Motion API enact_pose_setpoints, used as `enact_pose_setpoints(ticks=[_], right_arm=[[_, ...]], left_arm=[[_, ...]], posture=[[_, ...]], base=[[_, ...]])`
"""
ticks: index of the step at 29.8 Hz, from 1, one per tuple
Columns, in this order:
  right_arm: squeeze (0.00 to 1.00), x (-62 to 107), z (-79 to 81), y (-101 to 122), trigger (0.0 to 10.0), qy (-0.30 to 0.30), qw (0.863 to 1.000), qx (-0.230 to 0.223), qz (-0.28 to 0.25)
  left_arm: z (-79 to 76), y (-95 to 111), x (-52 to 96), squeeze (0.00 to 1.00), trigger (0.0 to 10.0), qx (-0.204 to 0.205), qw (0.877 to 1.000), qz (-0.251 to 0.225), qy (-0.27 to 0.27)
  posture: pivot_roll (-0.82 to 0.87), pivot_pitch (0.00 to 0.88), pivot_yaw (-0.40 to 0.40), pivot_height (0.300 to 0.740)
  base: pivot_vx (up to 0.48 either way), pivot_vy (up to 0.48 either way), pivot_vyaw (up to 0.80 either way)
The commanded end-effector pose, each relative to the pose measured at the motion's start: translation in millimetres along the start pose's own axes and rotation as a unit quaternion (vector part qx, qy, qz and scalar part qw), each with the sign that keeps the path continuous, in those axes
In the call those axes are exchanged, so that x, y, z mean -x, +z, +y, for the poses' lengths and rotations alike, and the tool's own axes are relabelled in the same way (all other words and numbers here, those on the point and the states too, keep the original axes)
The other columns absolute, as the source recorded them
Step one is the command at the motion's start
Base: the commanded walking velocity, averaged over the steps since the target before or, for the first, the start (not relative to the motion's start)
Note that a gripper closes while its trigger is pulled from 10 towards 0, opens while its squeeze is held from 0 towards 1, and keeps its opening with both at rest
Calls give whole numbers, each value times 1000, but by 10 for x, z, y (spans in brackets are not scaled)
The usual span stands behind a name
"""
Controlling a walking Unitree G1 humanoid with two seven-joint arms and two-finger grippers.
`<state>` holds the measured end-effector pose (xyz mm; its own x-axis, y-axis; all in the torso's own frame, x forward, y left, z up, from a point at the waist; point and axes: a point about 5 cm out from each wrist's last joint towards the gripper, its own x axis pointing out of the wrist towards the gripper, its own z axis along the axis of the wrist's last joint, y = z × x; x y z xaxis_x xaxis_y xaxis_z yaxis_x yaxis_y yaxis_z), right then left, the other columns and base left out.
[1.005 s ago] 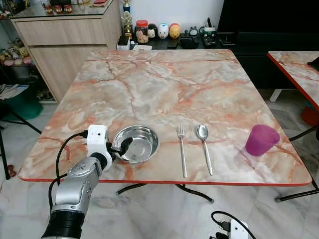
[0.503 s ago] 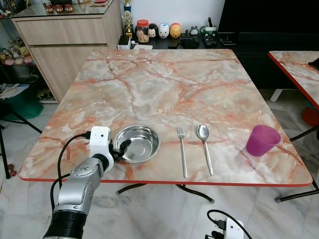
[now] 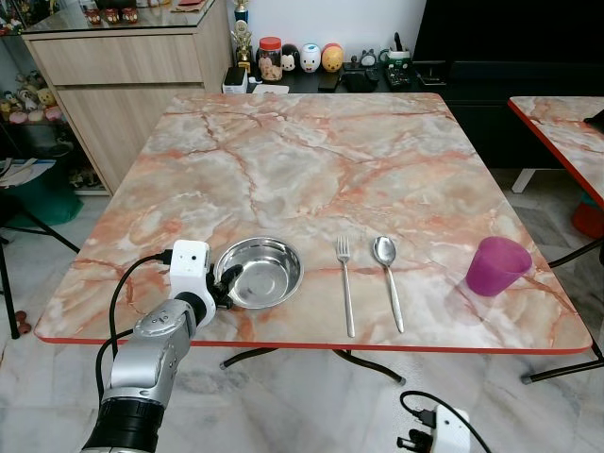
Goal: Setting the table
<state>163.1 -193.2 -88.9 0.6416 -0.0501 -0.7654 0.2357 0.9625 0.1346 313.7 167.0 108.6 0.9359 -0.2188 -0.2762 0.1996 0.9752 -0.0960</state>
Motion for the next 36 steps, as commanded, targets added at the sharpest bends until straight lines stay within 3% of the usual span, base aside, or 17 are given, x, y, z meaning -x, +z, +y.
enact_pose_setpoints(ticks=[1,5,15,20,23,24,27,29,31,36], right_arm=[[0,1,0,-5,10000,1,1000,-7,1],[0,-2,10,0,10000,1,1000,-5,1],[0,-3,208,-102,10000,9,1000,0,14],[0,-2,226,-112,10000,9,1000,1,15],[0,1,243,-128,10000,10,1000,2,17],[0,3,249,-135,10000,10,1000,2,17],[0,9,267,-158,10000,10,1000,3,19],[0,10,274,-164,10000,10,1000,3,20],[0,13,294,-179,10000,11,1000,4,21],[0,5,297,-158,10000,10,1000,5,20]], left_arm=[[-22,46,-17,0,0,-3,1000,-4,-3],[-22,50,-21,0,0,-3,1000,-5,-3],[-3,102,-17,0,0,-8,1000,-23,10],[1,160,-5,0,0,7,998,-54,23],[-20,274,20,0,314,52,993,-108,21],[-21,316,27,0,10000,75,989,-124,23],[-38,454,43,0,10000,142,975,-172,25],[-45,471,41,0,10000,153,972,-177,24],[-61,516,35,0,10000,192,961,-195,25],[-87,551,34,0,10000,215,953,-211,22]], posture=[[58,0,4,736],[57,0,3,736],[57,0,3,736],[57,0,2,736],[56,0,0,736],[56,0,-1,736],[56,0,-1,736],[56,0,-1,736],[50,0,-3,736],[50,0,-5,736]], base=[[0,0,0],[0,0,0],[0,0,0],[0,0,0],[0,0,0],[0,0,0],[0,0,0],[0,0,0],[0,0,0],[0,0,0]])
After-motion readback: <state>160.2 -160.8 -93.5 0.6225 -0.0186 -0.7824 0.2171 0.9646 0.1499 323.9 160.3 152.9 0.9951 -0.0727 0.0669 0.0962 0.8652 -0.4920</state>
